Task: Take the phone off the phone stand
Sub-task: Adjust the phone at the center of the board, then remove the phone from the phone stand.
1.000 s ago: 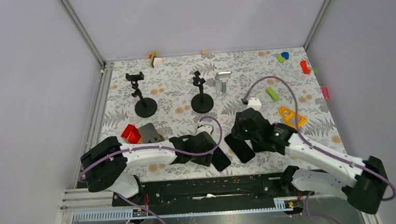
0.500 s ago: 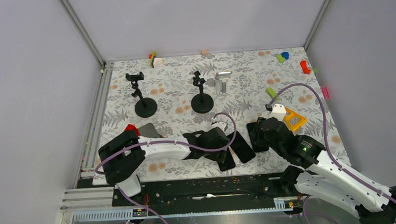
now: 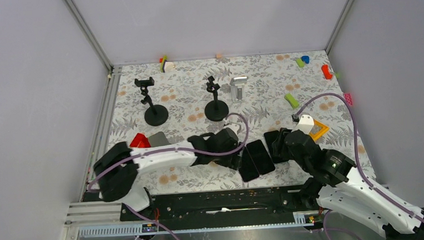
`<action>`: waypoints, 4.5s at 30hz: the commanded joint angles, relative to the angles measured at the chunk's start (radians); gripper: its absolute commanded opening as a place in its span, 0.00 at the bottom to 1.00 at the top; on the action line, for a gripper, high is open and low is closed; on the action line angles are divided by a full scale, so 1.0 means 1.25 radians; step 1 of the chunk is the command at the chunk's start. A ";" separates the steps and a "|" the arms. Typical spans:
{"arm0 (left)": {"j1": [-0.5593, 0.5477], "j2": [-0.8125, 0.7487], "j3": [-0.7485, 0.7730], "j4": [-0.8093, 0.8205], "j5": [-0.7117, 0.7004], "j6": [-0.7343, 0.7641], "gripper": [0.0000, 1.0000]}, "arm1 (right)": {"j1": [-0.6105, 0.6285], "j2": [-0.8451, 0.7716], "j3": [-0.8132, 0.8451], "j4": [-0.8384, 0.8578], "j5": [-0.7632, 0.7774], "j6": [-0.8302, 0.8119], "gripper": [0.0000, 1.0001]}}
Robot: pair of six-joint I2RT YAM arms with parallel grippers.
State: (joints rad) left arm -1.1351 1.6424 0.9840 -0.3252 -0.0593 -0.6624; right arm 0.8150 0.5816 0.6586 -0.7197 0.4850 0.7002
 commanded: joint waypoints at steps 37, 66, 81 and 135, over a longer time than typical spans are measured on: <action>0.469 -0.595 -0.004 -0.243 0.110 0.404 0.99 | -0.221 1.242 1.383 -0.199 -0.039 -0.401 1.00; 0.469 -0.639 -0.180 -0.166 0.146 0.406 0.99 | -0.267 1.421 1.417 -0.228 -0.162 -0.323 1.00; 0.469 -0.633 -0.180 -0.168 0.149 0.407 0.99 | -0.274 1.428 1.399 -0.227 -0.159 -0.319 0.97; 0.469 -0.622 -0.169 -0.168 0.138 0.410 0.99 | -0.281 1.204 1.373 -0.185 -0.176 -0.414 0.39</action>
State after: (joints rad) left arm -0.5541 0.8814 0.7586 -0.5808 0.1158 -0.1631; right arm 0.4683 2.2112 2.3531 -0.9688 0.2672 0.2253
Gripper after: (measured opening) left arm 0.986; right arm 0.796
